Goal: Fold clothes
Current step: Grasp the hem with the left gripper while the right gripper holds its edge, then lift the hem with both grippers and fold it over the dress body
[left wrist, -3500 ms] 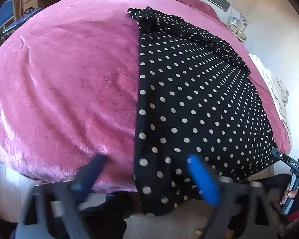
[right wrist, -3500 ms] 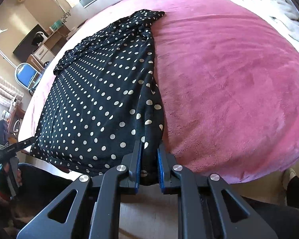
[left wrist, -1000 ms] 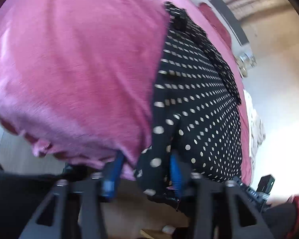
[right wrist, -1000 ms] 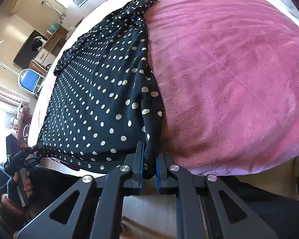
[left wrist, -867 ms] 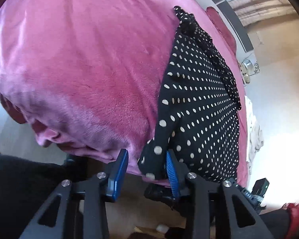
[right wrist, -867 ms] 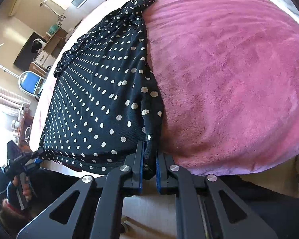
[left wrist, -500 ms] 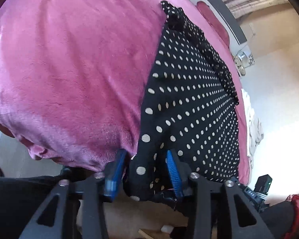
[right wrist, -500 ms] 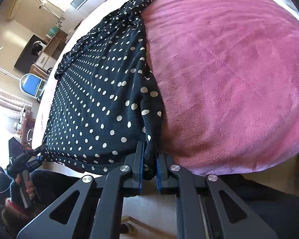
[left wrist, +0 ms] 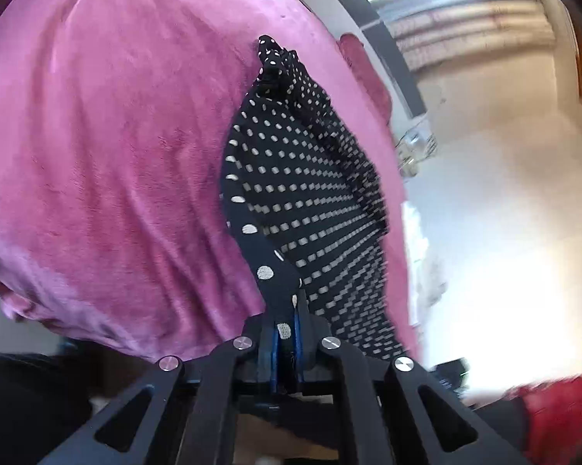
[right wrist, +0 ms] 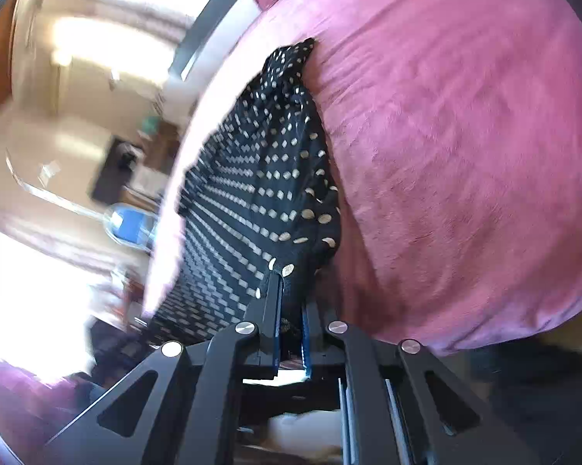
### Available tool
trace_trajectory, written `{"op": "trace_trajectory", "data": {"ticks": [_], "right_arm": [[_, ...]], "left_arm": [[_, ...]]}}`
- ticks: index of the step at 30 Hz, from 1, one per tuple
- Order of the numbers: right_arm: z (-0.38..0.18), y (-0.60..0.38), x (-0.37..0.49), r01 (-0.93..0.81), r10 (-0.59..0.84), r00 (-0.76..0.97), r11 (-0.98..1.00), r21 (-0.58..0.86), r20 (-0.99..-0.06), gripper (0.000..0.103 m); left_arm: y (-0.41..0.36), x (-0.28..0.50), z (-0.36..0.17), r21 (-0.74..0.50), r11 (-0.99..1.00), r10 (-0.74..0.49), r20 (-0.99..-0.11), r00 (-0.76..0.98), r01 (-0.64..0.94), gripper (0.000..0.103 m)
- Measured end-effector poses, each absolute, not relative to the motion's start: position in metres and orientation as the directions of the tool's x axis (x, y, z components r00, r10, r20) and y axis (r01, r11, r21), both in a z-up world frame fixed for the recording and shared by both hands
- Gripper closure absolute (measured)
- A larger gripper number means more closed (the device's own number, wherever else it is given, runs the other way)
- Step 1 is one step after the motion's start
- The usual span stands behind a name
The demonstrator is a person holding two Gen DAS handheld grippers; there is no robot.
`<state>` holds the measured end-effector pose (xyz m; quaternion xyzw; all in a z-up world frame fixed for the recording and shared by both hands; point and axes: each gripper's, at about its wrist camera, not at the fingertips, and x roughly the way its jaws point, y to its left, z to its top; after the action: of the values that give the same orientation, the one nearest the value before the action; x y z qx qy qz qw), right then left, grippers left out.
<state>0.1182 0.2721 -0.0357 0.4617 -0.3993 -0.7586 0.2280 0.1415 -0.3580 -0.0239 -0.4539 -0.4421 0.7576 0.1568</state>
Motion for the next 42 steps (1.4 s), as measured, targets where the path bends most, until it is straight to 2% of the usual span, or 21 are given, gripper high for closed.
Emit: {"op": "trace_trajectory", "data": {"ticks": [3, 6, 12, 17, 22, 28, 31, 34, 36, 37, 38, 39, 40, 42], "right_arm": [[-0.038, 0.281, 0.116, -0.049, -0.751, -0.508, -0.465, 0.884, -0.423, 0.095], [-0.029, 0.286, 0.102, -0.051, -0.759, -0.531, -0.415, 0.908, -0.377, 0.095], [0.008, 0.271, 0.039, 0.006, -0.749, -0.545, -0.452, 0.892, -0.376, 0.095], [0.028, 0.239, -0.042, 0.046, -0.740, -0.528, -0.514, 0.856, -0.416, 0.095], [0.016, 0.217, -0.109, 0.020, -0.718, -0.518, -0.553, 0.833, -0.464, 0.095], [0.019, 0.214, -0.152, 0.005, -0.694, -0.586, -0.520, 0.854, -0.419, 0.095], [0.017, 0.212, -0.174, -0.009, -0.671, -0.604, -0.534, 0.845, -0.430, 0.094], [-0.003, 0.206, -0.214, -0.058, -0.644, -0.587, -0.570, 0.819, -0.490, 0.094], [-0.020, 0.203, -0.238, -0.095, -0.646, -0.554, -0.577, 0.811, -0.525, 0.087], [-0.030, 0.201, -0.247, -0.119, -0.643, -0.527, -0.591, 0.798, -0.555, 0.080], [-0.037, 0.201, -0.253, -0.140, -0.639, -0.508, -0.600, 0.788, -0.577, 0.063], [-0.042, 0.203, -0.256, -0.160, -0.635, -0.494, -0.605, 0.780, -0.594, 0.056], [-0.043, 0.205, -0.255, -0.157, -0.634, -0.496, -0.606, 0.780, -0.593, 0.056], [-0.037, 0.212, -0.248, -0.118, -0.640, -0.521, -0.601, 0.790, -0.564, 0.046]], "left_arm": [[-0.360, 0.132, -0.018, -0.852, -0.501, 0.665, -0.493, -0.561, 0.156, 0.099], [-0.363, 0.119, -0.007, -0.880, -0.455, 0.678, -0.442, -0.587, 0.137, 0.099], [-0.369, 0.056, 0.017, -0.912, -0.397, 0.675, -0.369, -0.640, 0.107, 0.098], [-0.378, -0.018, 0.018, -0.918, -0.378, 0.658, -0.360, -0.662, 0.124, 0.098], [-0.382, -0.092, -0.001, -0.921, -0.343, 0.645, -0.375, -0.666, 0.186, 0.098], [-0.384, -0.146, 0.004, -0.930, -0.337, 0.641, -0.339, -0.689, 0.144, 0.098], [-0.385, -0.191, -0.014, -0.922, -0.329, 0.643, -0.375, -0.668, 0.202, 0.098], [-0.390, -0.234, -0.041, -0.903, -0.332, 0.632, -0.426, -0.647, 0.271, 0.097], [-0.392, -0.254, -0.056, -0.882, -0.361, 0.628, -0.470, -0.621, 0.303, 0.078], [-0.392, -0.263, -0.064, -0.869, -0.380, 0.627, -0.493, -0.603, 0.316, 0.074], [-0.391, -0.266, -0.066, -0.868, -0.390, 0.631, -0.495, -0.597, 0.308, 0.070], [-0.390, -0.268, -0.068, -0.869, -0.397, 0.637, -0.492, -0.594, 0.294, 0.064], [-0.391, -0.268, -0.064, -0.873, -0.412, 0.639, -0.481, -0.600, 0.262, 0.058], [-0.396, -0.266, -0.053, -0.889, -0.416, 0.639, -0.435, -0.634, 0.191, 0.026]]}}
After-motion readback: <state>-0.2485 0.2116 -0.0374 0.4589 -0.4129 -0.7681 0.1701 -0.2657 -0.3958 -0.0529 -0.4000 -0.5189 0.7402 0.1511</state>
